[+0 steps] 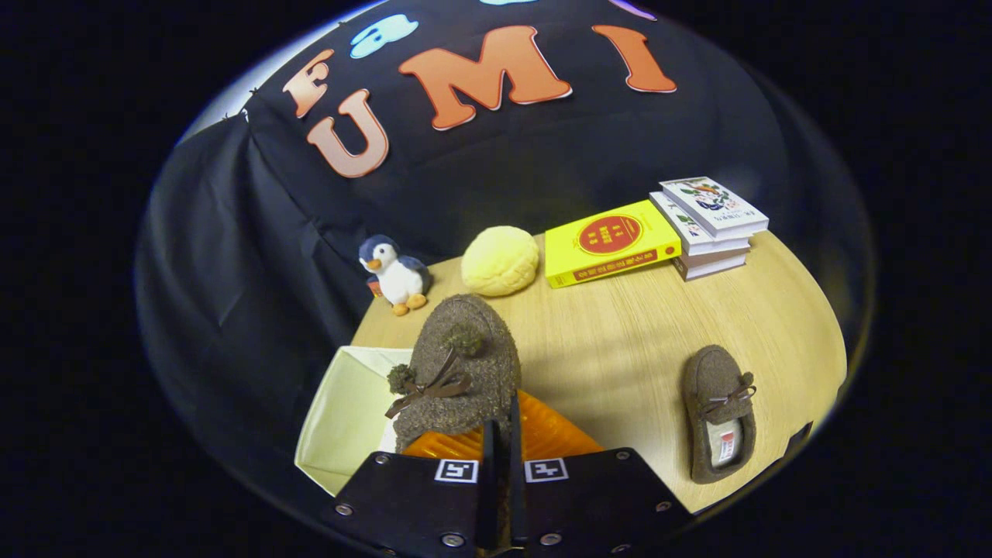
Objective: Open the storage box then place both shoes into the box .Put the left shoe in first, then the right shoe, with the right side of both shoes facing outward in a uniform manner.
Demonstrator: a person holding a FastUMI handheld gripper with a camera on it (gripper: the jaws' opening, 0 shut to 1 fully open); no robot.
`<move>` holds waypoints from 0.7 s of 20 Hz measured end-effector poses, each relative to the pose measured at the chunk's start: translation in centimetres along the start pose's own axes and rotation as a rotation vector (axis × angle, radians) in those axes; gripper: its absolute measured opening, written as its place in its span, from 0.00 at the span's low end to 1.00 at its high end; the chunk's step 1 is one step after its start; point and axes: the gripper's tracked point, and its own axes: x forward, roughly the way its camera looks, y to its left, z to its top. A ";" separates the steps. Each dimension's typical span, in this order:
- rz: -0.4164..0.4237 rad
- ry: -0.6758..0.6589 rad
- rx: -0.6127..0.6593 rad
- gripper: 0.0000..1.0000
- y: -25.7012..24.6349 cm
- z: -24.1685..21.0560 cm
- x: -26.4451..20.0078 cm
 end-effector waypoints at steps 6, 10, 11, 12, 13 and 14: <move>0.056 0.029 -0.055 0.08 8.6 -0.1 1.1; 0.020 0.145 -0.043 0.08 11.6 -4.6 3.7; 0.016 0.174 -0.044 0.08 12.2 -5.7 4.1; 0.009 0.198 -0.045 0.08 12.8 -6.7 4.6; 0.007 0.216 -0.047 0.08 13.4 -7.6 5.2; 0.000 0.230 -0.046 0.08 13.9 -8.3 5.9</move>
